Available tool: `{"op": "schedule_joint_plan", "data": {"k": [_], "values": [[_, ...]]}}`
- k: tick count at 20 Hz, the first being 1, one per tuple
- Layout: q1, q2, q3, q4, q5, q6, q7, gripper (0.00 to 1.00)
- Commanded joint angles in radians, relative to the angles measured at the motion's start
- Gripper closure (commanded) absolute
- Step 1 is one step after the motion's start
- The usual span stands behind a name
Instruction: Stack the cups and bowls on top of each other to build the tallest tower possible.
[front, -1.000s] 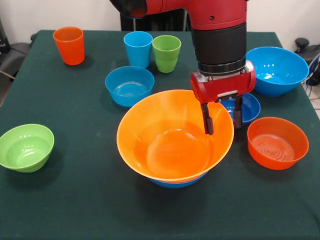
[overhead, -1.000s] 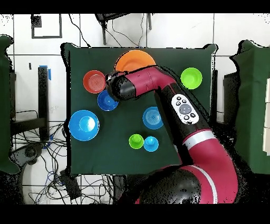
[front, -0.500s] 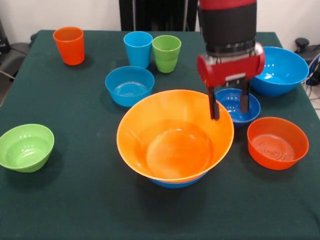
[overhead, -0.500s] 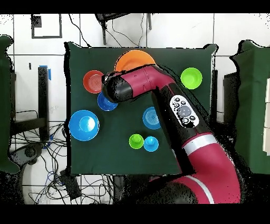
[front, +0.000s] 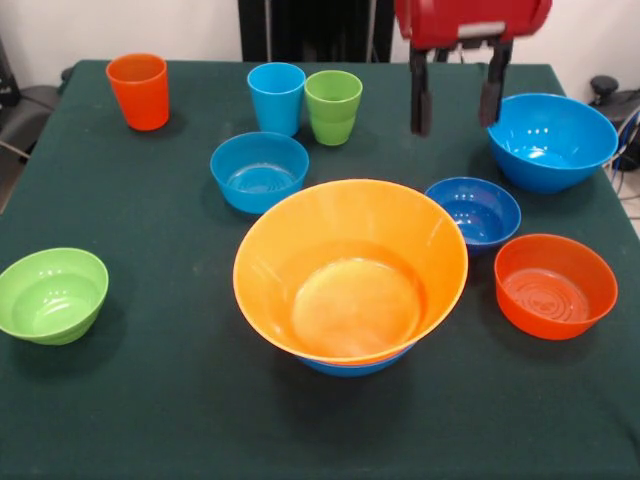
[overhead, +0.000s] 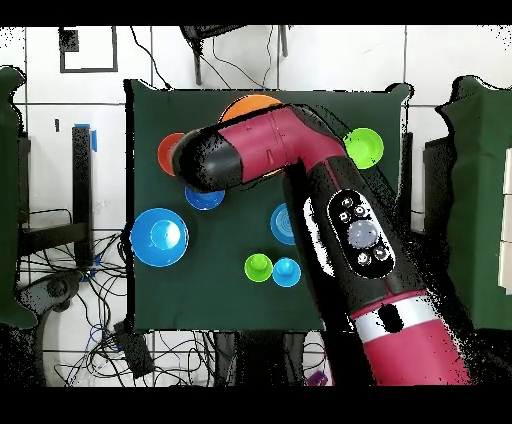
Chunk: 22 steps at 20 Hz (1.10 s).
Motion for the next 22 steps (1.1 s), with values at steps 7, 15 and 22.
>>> {"op": "schedule_joint_plan", "data": {"k": [7,15,22], "values": [[0.008,-0.130,-0.012,0.064,0.135,0.232,-0.076,0.00],[-0.021,-0.123,-0.015,0.223,0.130,0.041,-0.053,0.00],[-0.019,-0.129,-0.039,0.327,0.065,-0.121,-0.012,0.00]]}}
